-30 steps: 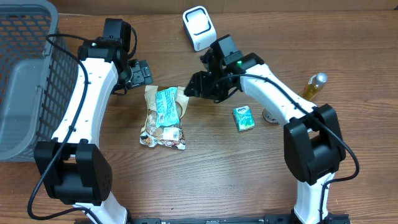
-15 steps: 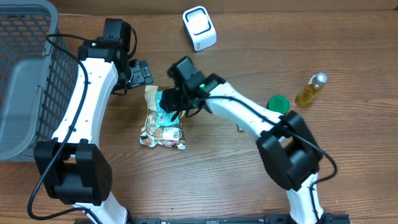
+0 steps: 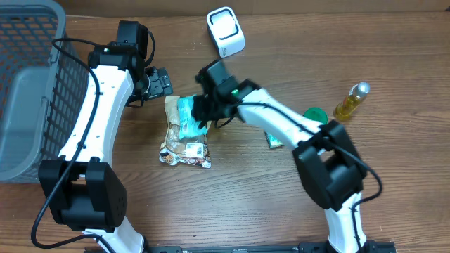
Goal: Scan the item barcode
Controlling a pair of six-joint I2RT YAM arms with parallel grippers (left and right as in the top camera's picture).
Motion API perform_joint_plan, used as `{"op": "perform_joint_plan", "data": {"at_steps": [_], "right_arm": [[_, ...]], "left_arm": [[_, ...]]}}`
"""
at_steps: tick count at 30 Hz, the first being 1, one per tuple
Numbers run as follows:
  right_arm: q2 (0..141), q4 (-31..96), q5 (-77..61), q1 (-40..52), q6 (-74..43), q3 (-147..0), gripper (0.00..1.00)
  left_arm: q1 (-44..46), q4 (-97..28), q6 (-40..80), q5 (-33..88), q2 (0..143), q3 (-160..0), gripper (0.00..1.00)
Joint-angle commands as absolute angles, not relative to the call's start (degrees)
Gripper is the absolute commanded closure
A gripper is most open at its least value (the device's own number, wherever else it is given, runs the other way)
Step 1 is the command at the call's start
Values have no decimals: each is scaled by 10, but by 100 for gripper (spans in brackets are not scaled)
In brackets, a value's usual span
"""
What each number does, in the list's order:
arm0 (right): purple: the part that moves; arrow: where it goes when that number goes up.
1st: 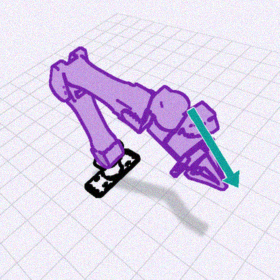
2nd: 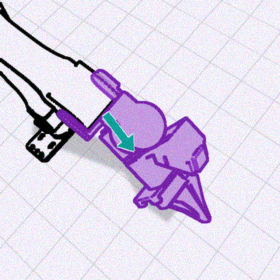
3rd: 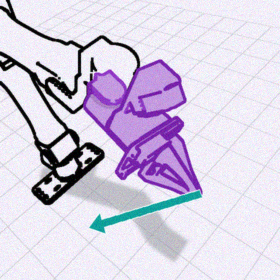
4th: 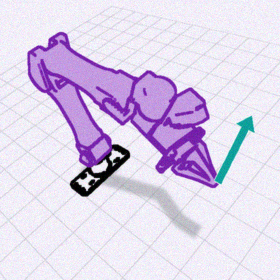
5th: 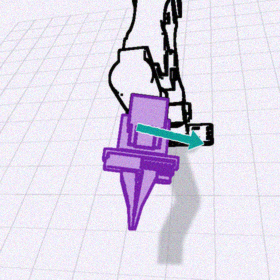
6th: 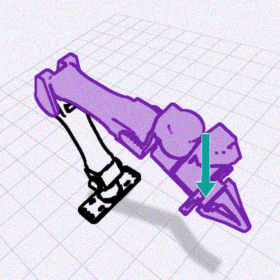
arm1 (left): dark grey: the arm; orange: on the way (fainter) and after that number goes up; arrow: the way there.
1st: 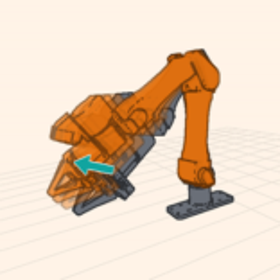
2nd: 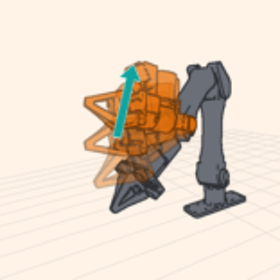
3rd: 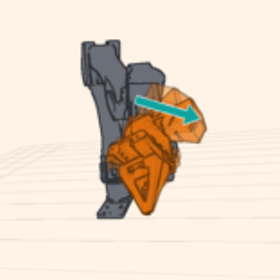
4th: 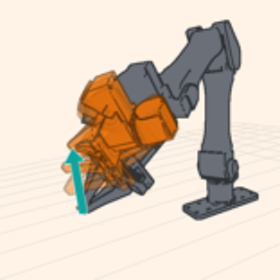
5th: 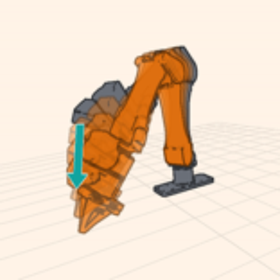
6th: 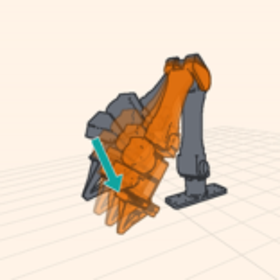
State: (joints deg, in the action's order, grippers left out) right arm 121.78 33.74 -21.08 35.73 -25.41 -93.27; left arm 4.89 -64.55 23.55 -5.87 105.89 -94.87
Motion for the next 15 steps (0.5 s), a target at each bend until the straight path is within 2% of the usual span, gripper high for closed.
{"op": "perform_joint_plan", "data": {"at_steps": [1, 4, 9, 15], "right_arm": [[1157, 343, -321, 310, -251, -939, 96], [1158, 409, -309, 270, -250, -938, 96], [1159, 491, -206, 258, -251, -923, 96], [1159, 487, -199, 284, -261, -860, 96]], "left_arm": [[54, -644, 227, -64, 1051, -956, 0], [54, -644, 227, -64, 1051, -956, 1], [54, -644, 227, -64, 1051, -956, 0], [54, -644, 227, -64, 1051, -956, 0]]}}
